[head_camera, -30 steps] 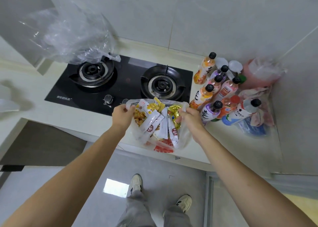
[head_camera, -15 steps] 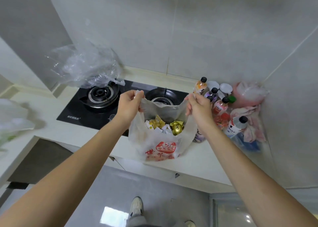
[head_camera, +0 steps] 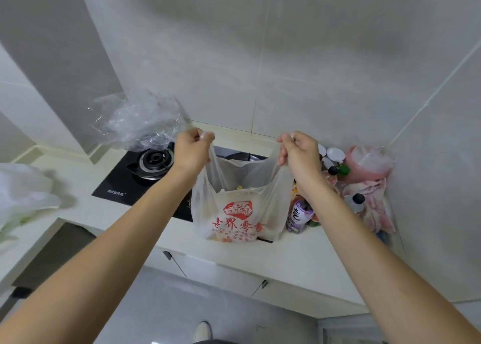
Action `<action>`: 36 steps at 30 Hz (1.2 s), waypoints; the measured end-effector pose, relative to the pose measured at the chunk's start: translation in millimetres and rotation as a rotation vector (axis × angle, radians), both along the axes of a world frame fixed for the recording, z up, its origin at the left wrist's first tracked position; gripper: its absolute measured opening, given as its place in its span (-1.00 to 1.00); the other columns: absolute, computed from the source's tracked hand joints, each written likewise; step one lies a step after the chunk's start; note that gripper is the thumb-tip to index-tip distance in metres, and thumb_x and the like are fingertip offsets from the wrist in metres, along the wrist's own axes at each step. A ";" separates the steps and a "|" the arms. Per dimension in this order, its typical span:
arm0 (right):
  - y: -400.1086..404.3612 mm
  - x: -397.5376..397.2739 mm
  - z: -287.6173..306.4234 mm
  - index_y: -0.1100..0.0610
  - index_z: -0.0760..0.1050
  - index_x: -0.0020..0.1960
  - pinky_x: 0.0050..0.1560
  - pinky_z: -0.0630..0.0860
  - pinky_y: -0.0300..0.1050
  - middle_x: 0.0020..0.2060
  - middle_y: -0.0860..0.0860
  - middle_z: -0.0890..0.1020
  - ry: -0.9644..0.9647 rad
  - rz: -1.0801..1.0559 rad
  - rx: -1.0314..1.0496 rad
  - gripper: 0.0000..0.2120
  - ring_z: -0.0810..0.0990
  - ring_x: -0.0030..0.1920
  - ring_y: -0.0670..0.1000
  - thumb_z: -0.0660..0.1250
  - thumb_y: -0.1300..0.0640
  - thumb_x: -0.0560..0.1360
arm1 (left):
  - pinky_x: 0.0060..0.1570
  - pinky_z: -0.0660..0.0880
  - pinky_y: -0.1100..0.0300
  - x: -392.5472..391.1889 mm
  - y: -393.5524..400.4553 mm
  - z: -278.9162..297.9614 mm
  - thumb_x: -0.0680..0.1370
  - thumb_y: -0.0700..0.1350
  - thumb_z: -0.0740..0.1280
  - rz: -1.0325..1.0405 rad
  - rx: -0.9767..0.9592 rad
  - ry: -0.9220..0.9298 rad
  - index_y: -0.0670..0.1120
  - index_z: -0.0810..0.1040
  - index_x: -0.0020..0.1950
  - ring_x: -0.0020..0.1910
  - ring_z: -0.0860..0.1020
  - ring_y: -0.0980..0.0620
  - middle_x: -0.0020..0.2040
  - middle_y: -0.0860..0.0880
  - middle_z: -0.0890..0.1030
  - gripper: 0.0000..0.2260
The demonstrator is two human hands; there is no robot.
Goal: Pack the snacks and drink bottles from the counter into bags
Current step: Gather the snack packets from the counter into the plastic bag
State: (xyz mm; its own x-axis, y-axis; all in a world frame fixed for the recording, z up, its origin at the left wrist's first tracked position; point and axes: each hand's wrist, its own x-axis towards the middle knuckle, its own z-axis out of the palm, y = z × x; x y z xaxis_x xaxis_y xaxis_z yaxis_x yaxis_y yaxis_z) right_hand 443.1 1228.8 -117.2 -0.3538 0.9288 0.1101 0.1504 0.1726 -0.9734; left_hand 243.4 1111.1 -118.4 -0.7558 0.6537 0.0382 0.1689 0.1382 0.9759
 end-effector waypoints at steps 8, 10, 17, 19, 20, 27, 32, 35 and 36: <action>0.8 2.8 8.1 0.22 0.53 -0.16 -0.21 0.62 -0.01 -0.43 -0.01 0.55 -0.025 -0.031 0.075 -0.72 0.58 -0.42 -0.02 0.20 0.18 0.69 | -0.40 0.50 0.15 -12.2 -2.6 -2.7 0.63 -0.12 0.33 0.062 0.060 0.090 -0.35 0.47 -0.06 -0.42 0.41 -0.01 -0.33 -0.14 0.37 -0.73; -0.2 3.7 7.7 0.37 0.46 -0.10 -0.17 0.58 -0.13 -0.40 0.08 0.56 -0.049 0.010 0.096 -0.72 0.61 -0.37 -0.06 0.20 0.20 0.70 | -0.43 0.50 0.22 -11.7 -5.1 -6.0 0.65 -0.10 0.31 0.014 0.052 0.121 -0.36 0.47 0.00 -0.46 0.43 0.02 -0.33 -0.16 0.41 -0.71; -0.3 0.6 0.6 0.44 0.42 -0.02 -0.22 0.48 -0.22 -0.23 0.30 0.50 -0.088 0.059 0.094 -0.70 0.51 -0.24 0.04 0.27 0.16 0.68 | -0.32 0.51 0.31 -10.2 -4.9 -8.2 0.67 -0.13 0.30 -0.101 0.069 0.139 -0.29 0.57 0.03 -0.33 0.50 -0.02 -0.30 -0.19 0.48 -0.79; 1.6 -2.4 -1.7 0.27 0.54 0.01 -0.11 0.43 -0.15 -0.05 0.25 0.56 -0.147 0.091 0.092 -0.76 0.52 -0.14 -0.03 0.30 0.08 0.67 | -0.24 0.52 0.29 -10.7 -3.8 -10.4 0.67 -0.13 0.30 -0.127 0.061 0.117 -0.26 0.60 0.04 -0.30 0.53 0.04 -0.28 -0.12 0.53 -0.80; 1.4 -4.4 -1.2 0.15 0.61 0.03 -0.03 0.43 -0.18 0.05 0.16 0.56 -0.164 0.099 0.084 -0.81 0.55 -0.06 -0.06 0.30 0.06 0.66 | -0.20 0.51 0.32 -10.5 -2.5 -10.5 0.67 -0.12 0.31 -0.143 0.056 0.106 -0.25 0.60 0.03 -0.28 0.53 0.08 -0.26 -0.08 0.56 -0.81; -7.8 -32.6 10.6 0.25 0.65 -0.04 0.00 0.55 -0.22 0.14 -0.12 0.71 -0.116 0.230 -0.025 -0.81 0.62 0.00 -0.25 0.31 0.19 0.65 | -0.11 0.60 0.08 10.5 21.3 -2.7 0.66 -0.13 0.33 -0.343 -0.030 -0.013 -0.29 0.59 0.09 -0.17 0.63 0.08 -0.17 -0.11 0.67 -0.79; -5.2 -44.1 14.1 0.23 0.63 -0.17 0.07 0.68 0.17 0.03 0.01 0.75 -0.094 0.197 -0.028 -0.79 0.70 -0.07 -0.08 0.31 0.31 0.61 | -0.16 0.57 0.11 9.5 30.9 5.3 0.67 -0.15 0.31 -0.350 -0.038 -0.013 -0.29 0.59 0.08 -0.20 0.64 0.04 -0.16 -0.13 0.69 -0.80; -3.8 -47.9 26.3 0.13 0.64 -0.18 -0.01 0.68 0.07 0.00 0.18 0.73 -0.075 0.182 -0.013 -0.73 0.64 -0.15 -0.06 0.29 0.35 0.62 | -0.17 0.57 0.10 -0.6 37.9 17.5 0.67 -0.16 0.30 -0.362 -0.003 -0.002 -0.27 0.59 0.06 -0.22 0.62 0.03 -0.18 -0.14 0.67 -0.82; -2.8 -50.0 32.1 0.14 0.62 -0.19 -0.04 0.68 -0.01 0.01 0.19 0.72 -0.064 0.178 -0.006 -0.72 0.64 -0.12 -0.05 0.29 0.35 0.62 | -0.17 0.58 0.10 -4.6 41.1 23.4 0.67 -0.17 0.29 -0.373 0.010 0.001 -0.26 0.60 0.06 -0.22 0.62 0.03 -0.18 -0.12 0.66 -0.83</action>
State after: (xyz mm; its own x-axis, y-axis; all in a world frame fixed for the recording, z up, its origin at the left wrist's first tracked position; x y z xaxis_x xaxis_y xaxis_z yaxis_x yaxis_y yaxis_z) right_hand 393.1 1226.0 -85.0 -0.5190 0.8513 0.0768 0.1793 0.1963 -0.9640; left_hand 238.9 1152.2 -95.0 -0.4653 0.8840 0.0462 0.2067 0.0578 0.9767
